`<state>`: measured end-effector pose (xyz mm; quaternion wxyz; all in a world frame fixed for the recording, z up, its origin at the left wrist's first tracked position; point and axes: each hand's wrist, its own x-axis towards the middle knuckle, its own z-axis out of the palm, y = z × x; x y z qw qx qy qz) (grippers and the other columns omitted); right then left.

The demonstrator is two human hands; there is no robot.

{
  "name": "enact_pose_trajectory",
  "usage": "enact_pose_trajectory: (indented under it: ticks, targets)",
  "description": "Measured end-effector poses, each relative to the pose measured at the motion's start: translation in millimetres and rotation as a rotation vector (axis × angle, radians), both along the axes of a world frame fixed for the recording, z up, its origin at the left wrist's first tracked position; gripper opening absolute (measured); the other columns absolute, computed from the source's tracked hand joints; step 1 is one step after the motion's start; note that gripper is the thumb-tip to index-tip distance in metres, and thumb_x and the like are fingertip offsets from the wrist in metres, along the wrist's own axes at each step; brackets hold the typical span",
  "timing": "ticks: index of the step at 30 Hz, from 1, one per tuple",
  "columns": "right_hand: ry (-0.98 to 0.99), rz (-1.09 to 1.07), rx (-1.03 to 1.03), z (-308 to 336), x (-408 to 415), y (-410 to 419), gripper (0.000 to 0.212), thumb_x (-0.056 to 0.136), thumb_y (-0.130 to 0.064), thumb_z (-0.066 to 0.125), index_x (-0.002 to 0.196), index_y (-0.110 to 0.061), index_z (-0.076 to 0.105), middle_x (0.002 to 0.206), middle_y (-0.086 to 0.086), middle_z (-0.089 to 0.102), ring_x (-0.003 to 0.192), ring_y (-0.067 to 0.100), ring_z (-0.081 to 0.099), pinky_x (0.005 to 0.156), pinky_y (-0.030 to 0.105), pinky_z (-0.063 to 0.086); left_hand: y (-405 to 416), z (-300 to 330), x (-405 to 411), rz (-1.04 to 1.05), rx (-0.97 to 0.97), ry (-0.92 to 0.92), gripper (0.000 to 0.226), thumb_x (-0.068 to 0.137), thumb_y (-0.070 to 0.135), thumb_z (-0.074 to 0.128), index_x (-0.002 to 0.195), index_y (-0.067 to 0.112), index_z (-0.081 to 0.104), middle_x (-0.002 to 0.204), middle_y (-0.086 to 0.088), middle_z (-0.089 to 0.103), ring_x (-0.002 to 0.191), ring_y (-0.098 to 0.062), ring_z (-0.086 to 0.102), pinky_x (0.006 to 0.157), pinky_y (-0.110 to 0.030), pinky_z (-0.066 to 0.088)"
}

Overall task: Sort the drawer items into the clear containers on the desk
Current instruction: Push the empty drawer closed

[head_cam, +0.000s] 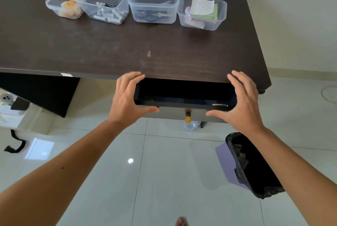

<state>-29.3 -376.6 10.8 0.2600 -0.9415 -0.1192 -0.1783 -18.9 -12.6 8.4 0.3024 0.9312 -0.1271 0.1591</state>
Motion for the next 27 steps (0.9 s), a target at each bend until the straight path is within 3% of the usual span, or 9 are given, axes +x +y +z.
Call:
enact_pose_trajectory:
  ticks: [2, 4, 7, 11, 17, 22, 27]
  targets:
    - [0.059, 0.025, -0.04, 0, 7, -5, 0.129, 0.059, -0.071, 0.087, 0.158, -0.004, 0.041, 0.164, 0.008, 0.04, 0.157, 0.027, 0.031, 0.13, 0.051, 0.023, 3, 2, 6, -0.031, 0.057, -0.034, 0.12, 0.056, 0.064, 0.092, 0.149, 0.004, 0.047, 0.156, -0.011, 0.042, 0.151, -0.029, 0.029, 0.126, -0.049, 0.025]
    - [0.081, 0.055, -0.06, 0, 11, -8, 0.126, 0.059, -0.075, 0.084, 0.155, -0.004, 0.046, 0.161, 0.004, 0.045, 0.155, 0.024, 0.036, 0.129, 0.051, 0.026, 7, 2, 12, -0.078, 0.098, -0.026, 0.12, 0.057, 0.067, 0.089, 0.15, 0.003, 0.047, 0.157, -0.01, 0.045, 0.154, -0.027, 0.029, 0.128, -0.053, 0.018]
    - [0.029, 0.061, -0.052, 1, 17, -8, 0.116, 0.057, -0.071, 0.089, 0.146, -0.004, 0.057, 0.152, 0.005, 0.054, 0.145, 0.025, 0.047, 0.121, 0.049, 0.04, 8, 0, 19, -0.093, 0.112, -0.023, 0.114, 0.058, 0.07, 0.086, 0.145, 0.005, 0.053, 0.15, -0.005, 0.054, 0.147, -0.025, 0.042, 0.126, -0.05, 0.026]
    - [-0.056, 0.04, -0.023, -4, 29, -9, 0.102, 0.053, -0.064, 0.095, 0.13, -0.002, 0.068, 0.139, 0.007, 0.063, 0.131, 0.027, 0.057, 0.112, 0.045, 0.048, 3, 0, 26, -0.028, 0.085, -0.049, 0.105, 0.054, 0.069, 0.088, 0.136, 0.01, 0.062, 0.14, -0.001, 0.061, 0.138, -0.02, 0.049, 0.117, -0.044, 0.04]
    - [-0.124, -0.003, -0.009, -12, 38, -5, 0.085, 0.053, -0.058, 0.099, 0.113, -0.004, 0.073, 0.128, 0.005, 0.068, 0.118, 0.028, 0.059, 0.102, 0.04, 0.05, 1, -8, 33, 0.013, 0.101, -0.097, 0.095, 0.058, 0.066, 0.089, 0.134, 0.013, 0.067, 0.144, 0.0, 0.063, 0.141, -0.017, 0.053, 0.12, -0.042, 0.037]
    - [-0.179, -0.051, -0.019, -15, 46, 2, 0.076, 0.053, -0.06, 0.095, 0.098, -0.005, 0.069, 0.116, 0.007, 0.07, 0.1, 0.032, 0.058, 0.086, 0.04, 0.048, -5, -8, 45, 0.056, 0.072, -0.133, 0.081, 0.054, 0.063, 0.092, 0.112, 0.011, 0.075, 0.122, 0.002, 0.074, 0.126, -0.019, 0.062, 0.1, -0.037, 0.054]
    - [-0.234, -0.112, -0.03, -18, 56, 8, 0.068, 0.053, -0.056, 0.097, 0.085, -0.005, 0.065, 0.105, 0.008, 0.069, 0.087, 0.03, 0.053, 0.074, 0.041, 0.043, -12, -7, 56, 0.117, 0.064, -0.152, 0.068, 0.053, 0.063, 0.092, 0.095, 0.012, 0.072, 0.103, 0.003, 0.071, 0.1, -0.019, 0.06, 0.07, -0.029, 0.052]
